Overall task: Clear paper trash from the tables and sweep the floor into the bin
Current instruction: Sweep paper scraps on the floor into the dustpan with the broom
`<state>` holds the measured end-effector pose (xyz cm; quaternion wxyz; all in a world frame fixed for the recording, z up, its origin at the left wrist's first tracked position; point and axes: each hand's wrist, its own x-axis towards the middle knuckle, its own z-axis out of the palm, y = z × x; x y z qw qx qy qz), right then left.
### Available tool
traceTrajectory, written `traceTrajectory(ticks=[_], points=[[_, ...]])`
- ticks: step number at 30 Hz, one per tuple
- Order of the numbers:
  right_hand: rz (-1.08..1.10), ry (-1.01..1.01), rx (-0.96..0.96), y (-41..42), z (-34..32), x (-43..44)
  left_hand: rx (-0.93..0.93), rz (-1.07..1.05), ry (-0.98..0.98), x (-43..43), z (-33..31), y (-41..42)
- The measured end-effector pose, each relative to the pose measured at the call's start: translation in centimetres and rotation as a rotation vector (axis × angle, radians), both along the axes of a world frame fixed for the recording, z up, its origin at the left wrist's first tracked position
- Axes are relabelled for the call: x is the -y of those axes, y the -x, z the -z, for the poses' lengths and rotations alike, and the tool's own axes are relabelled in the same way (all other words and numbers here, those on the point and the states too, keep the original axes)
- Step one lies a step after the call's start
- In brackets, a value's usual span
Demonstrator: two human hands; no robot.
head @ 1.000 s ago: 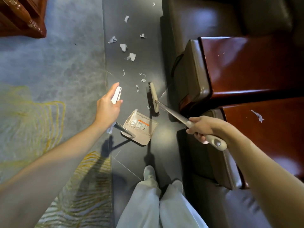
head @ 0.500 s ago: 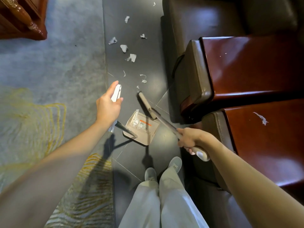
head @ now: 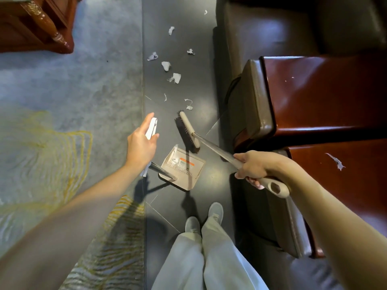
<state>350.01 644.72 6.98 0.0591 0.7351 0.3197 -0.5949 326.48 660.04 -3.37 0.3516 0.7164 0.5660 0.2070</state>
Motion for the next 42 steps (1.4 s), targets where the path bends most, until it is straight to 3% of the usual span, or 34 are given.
traceTrajectory(ticks=[6, 10, 14, 19, 29, 38, 42], points=[[-0.088, -0.055, 0.085, 0.4, 2.8, -2.5, -0.01, -0.023, 0.011, 0.0, 0.0, 1.5], [-0.065, -0.035, -0.009, 1.9, 4.5, -2.4, -0.01, -0.018, -0.019, -0.8, 0.4, 1.3], [0.146, 0.045, -0.163, 2.7, 4.4, -1.1, 0.029, 0.011, -0.028, -2.0, 0.3, 0.9], [0.251, 0.023, -0.122, 6.8, 2.9, 1.0, 0.052, 0.167, 0.013, -3.9, -0.1, 1.4], [0.667, 0.008, -0.043, 17.9, 0.5, 2.6, 0.082, 0.624, 0.003, -7.9, -3.1, 5.1], [1.091, 0.041, -0.088, 22.2, -0.3, 9.8, -0.007, 0.887, -0.085, -6.4, -3.6, 4.4], [1.24, 0.02, -0.12, 23.5, 0.4, 12.3, 0.012, 0.907, -0.081, -5.4, -3.2, 3.9]])
